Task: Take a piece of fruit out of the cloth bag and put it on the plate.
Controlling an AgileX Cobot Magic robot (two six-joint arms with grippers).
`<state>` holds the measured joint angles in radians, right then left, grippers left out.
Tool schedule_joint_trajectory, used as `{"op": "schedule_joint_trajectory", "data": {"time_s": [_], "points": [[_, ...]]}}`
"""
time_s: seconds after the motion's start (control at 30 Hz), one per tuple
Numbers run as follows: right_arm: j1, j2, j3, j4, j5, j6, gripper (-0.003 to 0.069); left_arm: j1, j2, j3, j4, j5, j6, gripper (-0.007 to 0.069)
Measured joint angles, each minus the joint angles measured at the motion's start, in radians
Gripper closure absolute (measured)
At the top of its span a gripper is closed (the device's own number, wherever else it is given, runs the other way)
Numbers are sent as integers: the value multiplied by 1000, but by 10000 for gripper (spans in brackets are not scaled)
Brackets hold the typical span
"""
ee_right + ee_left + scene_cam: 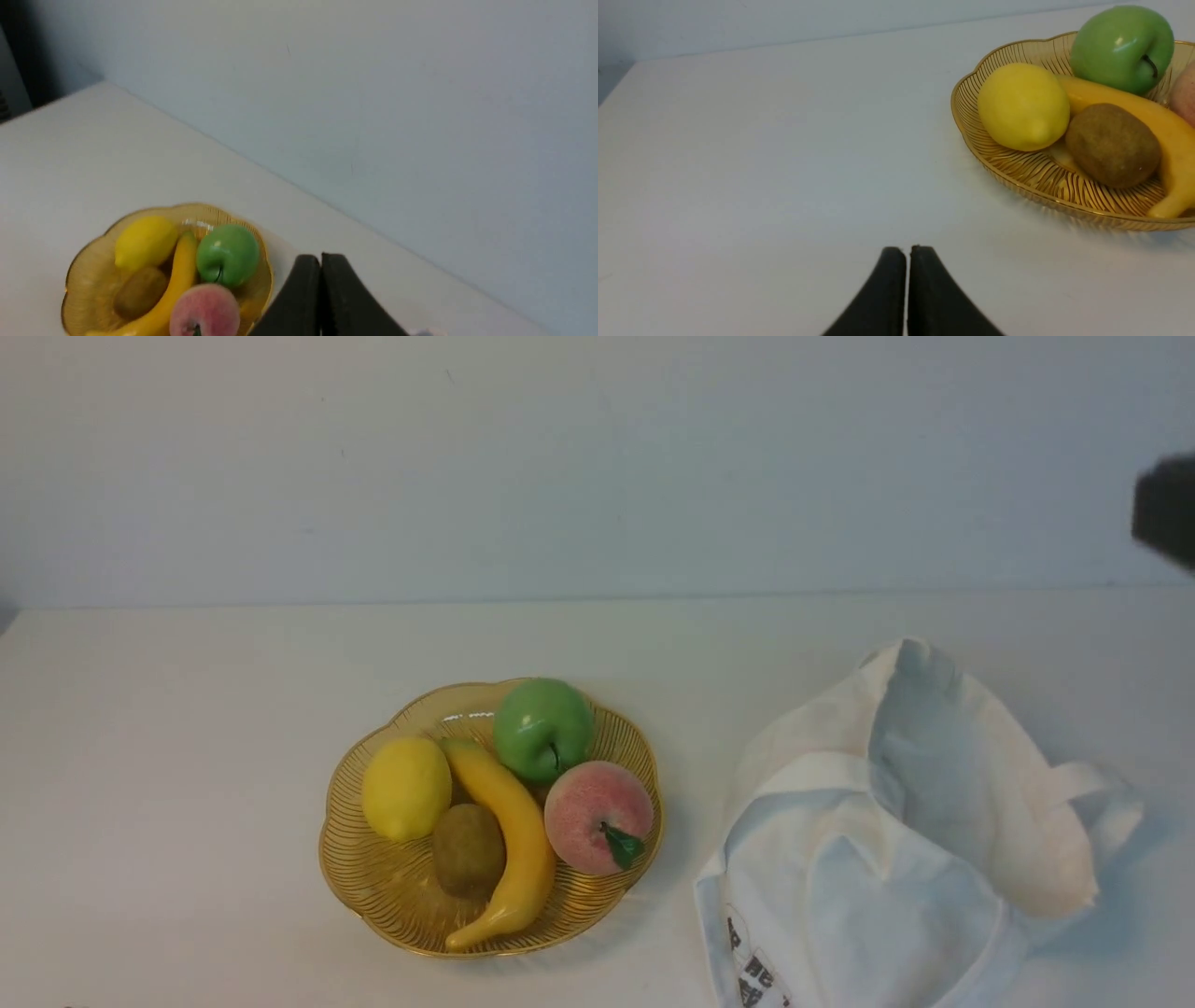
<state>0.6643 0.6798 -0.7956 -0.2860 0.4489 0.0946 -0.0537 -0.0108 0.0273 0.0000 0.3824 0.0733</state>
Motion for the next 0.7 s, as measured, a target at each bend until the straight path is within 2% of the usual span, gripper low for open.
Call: {"op": "schedule_joint_trajectory", "data": {"time_s": [0.03, 0.13, 0.7], "points": [[0, -49, 110, -21, -115, 7, 673, 0, 0, 0, 0, 0, 0, 632], [0, -96, 249, -37, -261, 38, 673, 0, 0, 0, 0, 0, 0, 632], [0, -87, 267, -57, -286, 52, 673, 0, 0, 0, 0, 0, 0, 632]]}}
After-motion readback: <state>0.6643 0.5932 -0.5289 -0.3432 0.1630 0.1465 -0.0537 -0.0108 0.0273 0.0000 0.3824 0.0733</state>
